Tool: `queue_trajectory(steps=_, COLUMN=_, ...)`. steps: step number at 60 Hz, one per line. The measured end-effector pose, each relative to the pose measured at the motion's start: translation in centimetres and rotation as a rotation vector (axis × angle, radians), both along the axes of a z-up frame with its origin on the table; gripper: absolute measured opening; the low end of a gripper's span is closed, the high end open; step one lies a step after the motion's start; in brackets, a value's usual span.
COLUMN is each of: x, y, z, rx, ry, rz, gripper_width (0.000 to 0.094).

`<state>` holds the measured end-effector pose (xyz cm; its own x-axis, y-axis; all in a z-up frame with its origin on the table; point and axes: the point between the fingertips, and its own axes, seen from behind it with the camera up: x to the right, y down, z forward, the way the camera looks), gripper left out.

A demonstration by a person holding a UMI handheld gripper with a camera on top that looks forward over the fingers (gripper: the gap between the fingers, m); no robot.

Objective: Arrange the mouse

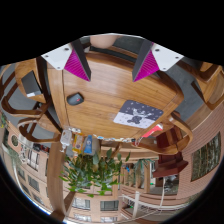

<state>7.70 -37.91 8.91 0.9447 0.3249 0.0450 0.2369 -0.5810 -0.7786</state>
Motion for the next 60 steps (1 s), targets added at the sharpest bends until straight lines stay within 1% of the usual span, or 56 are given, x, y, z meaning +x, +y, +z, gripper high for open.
queue_trajectory(steps=5, x=5.1, y=2.4, z=-2.5, rx=-0.012, ry=-0.022, rz=-0.071, gripper_width=0.0853)
queue_trajectory(steps=12, x=11.1, y=6.8, z=-4.1, rx=0.024, ry=-0.055, rz=-0.159, gripper_width=0.0854)
queue_trajectory(steps=18, x=14.7, y=10.6, z=-5.3, rx=0.047, ry=-0.08, rz=-0.211, gripper_width=0.0851)
queue_trajectory(steps=24, x=17.0, y=14.1, z=-6.8, rx=0.058, ry=-0.11, rz=-0.236, gripper_width=0.0854)
queue_trajectory(steps=34, x=18.5, y=18.1, z=-8.8, rx=0.064, ry=-0.168, rz=-0.229, gripper_width=0.0856)
queue_trajectory(steps=40, x=18.2, y=19.8, z=-8.9, rx=0.082, ry=-0.181, rz=-0.205, gripper_width=0.0843)
queue_trajectory(steps=42, x=17.9, y=20.3, z=-8.8, rx=0.09, ry=-0.179, rz=-0.198, gripper_width=0.0854)
queue_trajectory(steps=48, x=17.0, y=22.0, z=-8.8, rx=0.09, ry=-0.164, rz=-0.173, gripper_width=0.0852)
queue_trajectory(steps=54, x=16.3, y=24.3, z=-9.1, rx=0.091, ry=-0.151, rz=-0.162, gripper_width=0.0853)
queue_trajectory(steps=60, x=15.7, y=26.5, z=-9.1, rx=0.09, ry=-0.131, rz=-0.169, gripper_width=0.0852)
